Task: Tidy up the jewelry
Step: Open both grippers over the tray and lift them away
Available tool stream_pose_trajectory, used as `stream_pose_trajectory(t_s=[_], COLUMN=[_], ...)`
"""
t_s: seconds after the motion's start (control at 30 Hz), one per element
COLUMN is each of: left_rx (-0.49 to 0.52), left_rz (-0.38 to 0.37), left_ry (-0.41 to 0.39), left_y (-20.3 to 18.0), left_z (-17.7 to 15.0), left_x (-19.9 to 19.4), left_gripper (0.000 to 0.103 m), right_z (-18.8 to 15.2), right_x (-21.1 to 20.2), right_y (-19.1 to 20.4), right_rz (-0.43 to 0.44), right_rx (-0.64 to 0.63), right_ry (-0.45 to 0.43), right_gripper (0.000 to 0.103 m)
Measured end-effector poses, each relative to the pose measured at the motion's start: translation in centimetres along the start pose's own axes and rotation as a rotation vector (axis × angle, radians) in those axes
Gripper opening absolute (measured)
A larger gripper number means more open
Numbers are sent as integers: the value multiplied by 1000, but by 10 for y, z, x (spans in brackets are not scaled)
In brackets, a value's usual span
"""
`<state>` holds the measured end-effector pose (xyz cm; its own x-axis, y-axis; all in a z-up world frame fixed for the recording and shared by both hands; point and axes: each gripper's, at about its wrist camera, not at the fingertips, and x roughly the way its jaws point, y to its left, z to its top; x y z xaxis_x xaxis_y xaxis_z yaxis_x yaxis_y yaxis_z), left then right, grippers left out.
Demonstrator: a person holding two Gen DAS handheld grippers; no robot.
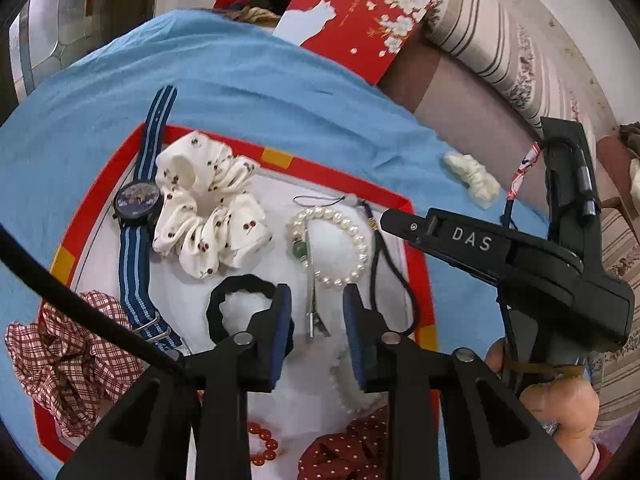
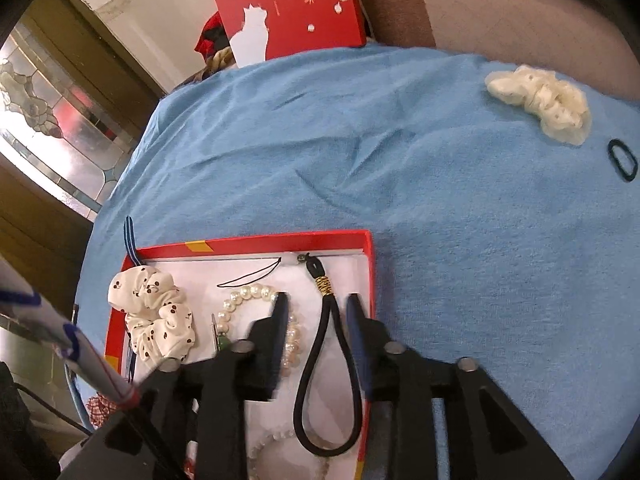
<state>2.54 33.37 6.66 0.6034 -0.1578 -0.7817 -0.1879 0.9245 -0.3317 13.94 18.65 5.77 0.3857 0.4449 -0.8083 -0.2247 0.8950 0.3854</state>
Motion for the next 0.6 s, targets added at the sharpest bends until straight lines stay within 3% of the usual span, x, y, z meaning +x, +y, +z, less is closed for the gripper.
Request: stream_pose_trajectory(t_s=[0.2,0.37,0.6], left_rx=[30,47,58], left_rz=[22,42,135], left_ry=[-90,-165,-354], left_y=[-8,-15,-29], left_z=[0,0,-7], left_x=[-18,-32,-67], left_gripper=[49,57,76], right_z=[-10,-31,-76], right_x=[-30,-64,-107], right_y=[-5,-21,-54], right_rz=[-20,-59,-108], right_rx=[-52,-79,-80], right_ry=[-32,-77,-100], right_gripper=[41,46,49])
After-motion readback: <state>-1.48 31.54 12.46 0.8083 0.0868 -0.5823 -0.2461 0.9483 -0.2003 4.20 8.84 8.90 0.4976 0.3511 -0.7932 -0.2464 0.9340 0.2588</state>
